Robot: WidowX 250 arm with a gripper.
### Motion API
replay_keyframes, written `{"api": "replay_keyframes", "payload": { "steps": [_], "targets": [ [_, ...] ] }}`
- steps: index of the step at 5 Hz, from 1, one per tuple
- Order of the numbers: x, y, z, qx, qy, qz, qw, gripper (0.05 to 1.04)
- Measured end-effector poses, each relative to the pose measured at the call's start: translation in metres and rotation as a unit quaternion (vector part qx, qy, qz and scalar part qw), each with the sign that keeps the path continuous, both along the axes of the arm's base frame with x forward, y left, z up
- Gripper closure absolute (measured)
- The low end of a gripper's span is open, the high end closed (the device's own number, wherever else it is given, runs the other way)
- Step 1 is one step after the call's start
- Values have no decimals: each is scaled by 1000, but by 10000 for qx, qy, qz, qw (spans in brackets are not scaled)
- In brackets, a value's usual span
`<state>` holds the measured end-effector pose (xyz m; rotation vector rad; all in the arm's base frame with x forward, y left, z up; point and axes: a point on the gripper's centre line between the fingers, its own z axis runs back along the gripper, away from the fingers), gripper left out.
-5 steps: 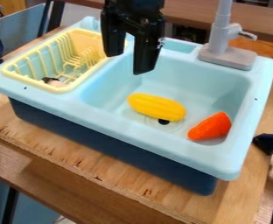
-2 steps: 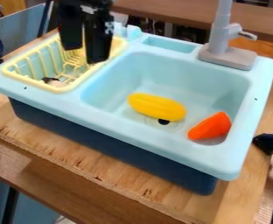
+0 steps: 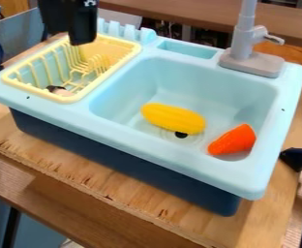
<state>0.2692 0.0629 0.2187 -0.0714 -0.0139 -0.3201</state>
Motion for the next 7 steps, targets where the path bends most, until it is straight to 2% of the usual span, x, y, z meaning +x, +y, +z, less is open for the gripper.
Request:
{"api": "replay_keyframes", "payload": {
  "steps": [2,3,4,5,6,7],
  "targets": [
    [23,39,-12,-143,117,597,9980,83],
    [22,64,-18,-261,245,1043,9939,83],
    [11,73,-17,-78,558,1217,9910,83],
    [13,74,-22,-62,503,1150,9921,83],
    [22,69,-37,-313,344,1091,9929,83],
    [29,72,-49,-354,375,1168,9918,83]
  ]
}}
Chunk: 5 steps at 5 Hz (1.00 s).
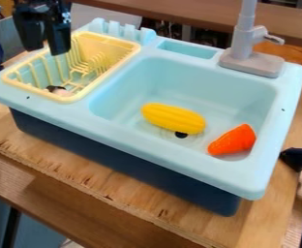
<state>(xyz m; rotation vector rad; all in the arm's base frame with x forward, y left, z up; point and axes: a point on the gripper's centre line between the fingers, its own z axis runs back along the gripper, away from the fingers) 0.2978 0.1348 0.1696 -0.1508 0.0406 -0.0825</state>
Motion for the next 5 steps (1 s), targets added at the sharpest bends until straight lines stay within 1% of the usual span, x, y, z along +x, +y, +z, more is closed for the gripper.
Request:
{"api": "replay_keyframes", "payload": {
  "steps": [1,2,3,4,5],
  "targets": [
    [8,5,-9,77,-113,183,9997,83],
    [6,10,-18,194,97,380,9990,83],
    [6,11,-30,496,312,383,9975,83],
    [2,3,-40,537,515,305,9968,83],
    [5,-4,-47,496,521,148,9973,83]
  ]
}}
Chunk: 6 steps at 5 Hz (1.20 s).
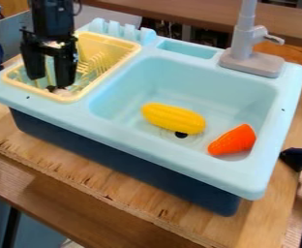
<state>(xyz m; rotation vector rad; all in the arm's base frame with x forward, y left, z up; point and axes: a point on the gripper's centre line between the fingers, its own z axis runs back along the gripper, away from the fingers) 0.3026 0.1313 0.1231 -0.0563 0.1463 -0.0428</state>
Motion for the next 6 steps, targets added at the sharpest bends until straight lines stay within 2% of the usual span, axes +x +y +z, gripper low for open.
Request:
{"api": "replay_keyframes", "payload": {
  "steps": [1,2,4,5,6],
  "targets": [
    [3,-3,-14,-72,152,-5,9999,83],
    [7,-2,-15,-74,168,105,9998,133],
    [12,-2,-19,-131,203,187,9995,667],
    [11,-3,-17,-189,245,109,9995,888],
    [11,-1,-16,-159,216,-13,9996,1001]
  ]
}}
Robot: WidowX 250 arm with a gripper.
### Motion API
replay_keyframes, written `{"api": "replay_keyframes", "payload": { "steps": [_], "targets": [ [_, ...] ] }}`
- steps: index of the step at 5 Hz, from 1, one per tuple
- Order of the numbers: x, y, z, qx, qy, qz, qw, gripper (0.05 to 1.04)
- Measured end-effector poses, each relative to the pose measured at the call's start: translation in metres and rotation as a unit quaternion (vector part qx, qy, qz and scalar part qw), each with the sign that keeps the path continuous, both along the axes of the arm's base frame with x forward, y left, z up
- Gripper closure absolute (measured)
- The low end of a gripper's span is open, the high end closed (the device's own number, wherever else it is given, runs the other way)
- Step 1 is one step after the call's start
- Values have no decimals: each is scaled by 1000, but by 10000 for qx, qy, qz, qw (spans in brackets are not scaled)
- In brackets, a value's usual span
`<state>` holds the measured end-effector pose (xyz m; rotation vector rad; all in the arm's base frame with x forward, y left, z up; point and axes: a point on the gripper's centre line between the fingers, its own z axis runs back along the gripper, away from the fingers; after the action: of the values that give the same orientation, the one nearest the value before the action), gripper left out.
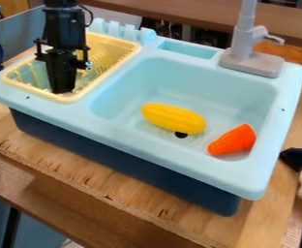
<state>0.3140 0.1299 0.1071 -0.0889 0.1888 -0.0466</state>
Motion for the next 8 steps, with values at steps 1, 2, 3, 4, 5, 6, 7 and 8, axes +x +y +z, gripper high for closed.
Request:
{"api": "replay_keyframes", "payload": {
  "steps": [1,2,3,4,5,6,7,8],
  "targets": [
    [5,-2,23,144,-364,-186,9991,1033],
    [13,-4,54,478,-758,-276,9956,1035],
    [16,-3,68,562,-946,-272,9936,1035],
    [28,-21,75,494,-1147,-598,9904,1035],
    [45,-52,80,274,-1362,-1077,9844,1034],
    [58,-92,70,-166,-1484,-1621,9754,1035],
    [60,-125,64,-263,-1500,-1969,9685,1035],
    [52,-161,48,-604,-1355,-2064,9672,1035]
  ]
}}
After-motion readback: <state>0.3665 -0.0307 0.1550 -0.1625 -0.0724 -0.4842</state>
